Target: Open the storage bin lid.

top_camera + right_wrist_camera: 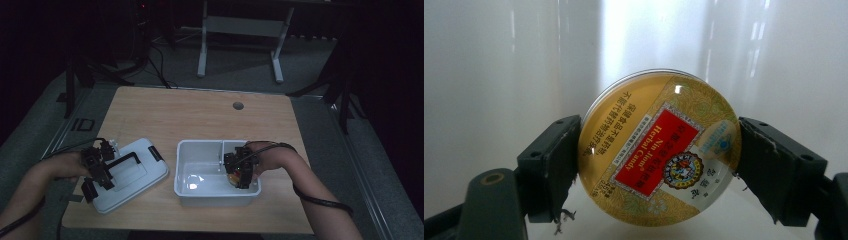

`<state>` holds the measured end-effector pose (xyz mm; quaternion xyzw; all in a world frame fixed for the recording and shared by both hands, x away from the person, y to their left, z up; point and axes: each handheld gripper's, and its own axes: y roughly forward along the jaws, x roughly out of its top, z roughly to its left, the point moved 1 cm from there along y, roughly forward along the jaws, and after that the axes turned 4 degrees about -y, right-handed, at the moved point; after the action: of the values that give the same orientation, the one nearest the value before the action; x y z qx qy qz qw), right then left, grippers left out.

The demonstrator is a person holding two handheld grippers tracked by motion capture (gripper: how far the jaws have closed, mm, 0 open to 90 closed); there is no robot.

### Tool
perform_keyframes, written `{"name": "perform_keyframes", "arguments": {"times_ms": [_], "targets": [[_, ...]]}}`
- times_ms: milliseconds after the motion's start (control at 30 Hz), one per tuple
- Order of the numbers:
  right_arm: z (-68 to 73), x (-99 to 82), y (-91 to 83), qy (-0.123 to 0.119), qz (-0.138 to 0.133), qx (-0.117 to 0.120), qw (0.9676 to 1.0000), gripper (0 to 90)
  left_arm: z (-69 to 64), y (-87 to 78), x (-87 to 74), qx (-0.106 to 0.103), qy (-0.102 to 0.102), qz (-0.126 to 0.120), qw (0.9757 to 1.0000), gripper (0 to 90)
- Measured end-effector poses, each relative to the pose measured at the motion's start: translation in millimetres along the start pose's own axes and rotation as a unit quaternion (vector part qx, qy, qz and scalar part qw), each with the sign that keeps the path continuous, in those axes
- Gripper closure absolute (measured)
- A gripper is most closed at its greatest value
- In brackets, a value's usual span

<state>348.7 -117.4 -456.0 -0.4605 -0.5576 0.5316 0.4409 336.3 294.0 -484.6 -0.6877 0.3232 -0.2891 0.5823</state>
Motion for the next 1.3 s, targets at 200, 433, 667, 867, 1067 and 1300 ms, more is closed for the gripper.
{"name": "perform_keyframes", "arguments": {"times_ms": [200, 433, 667, 867, 1067, 1300], "targets": [[-2.0, 1.8, 13.9, -0.001, 0.021, 0.003, 0.9998, 20.8, 0.4, 2.1, 0.5, 0.000, -0.002, 0.003, 1.0000, 14.6], [-4.2, 4.9, 25.8, 0.003, 0.046, 0.003, 0.9989, 20.8, 0.8, 2.5, -0.4, 0.000, -0.002, 0.004, 1.0000, 14.6], [-7.3, 8.4, 35.0, 0.015, 0.062, 0.018, 0.9978, 20.7, 0.5, 3.7, -0.8, -0.001, 0.000, 0.003, 1.0000, 14.6], [-8.5, 7.8, 40.4, 0.022, 0.061, 0.028, 0.9975, 20.6, 1.5, 5.3, -1.1, -0.001, 0.000, 0.004, 1.0000, 14.6], [-10.7, 7.3, 42.5, 0.029, 0.052, 0.025, 0.9979, 20.2, 2.1, 6.8, -3.5, -0.006, -0.006, 0.008, 0.9999, 14.6], [-11.3, 6.0, 41.2, 0.044, 0.049, 0.028, 0.9974, 18.4, 2.8, 5.9, -6.7, -0.004, -0.008, 0.010, 0.9999, 14.6]]}}
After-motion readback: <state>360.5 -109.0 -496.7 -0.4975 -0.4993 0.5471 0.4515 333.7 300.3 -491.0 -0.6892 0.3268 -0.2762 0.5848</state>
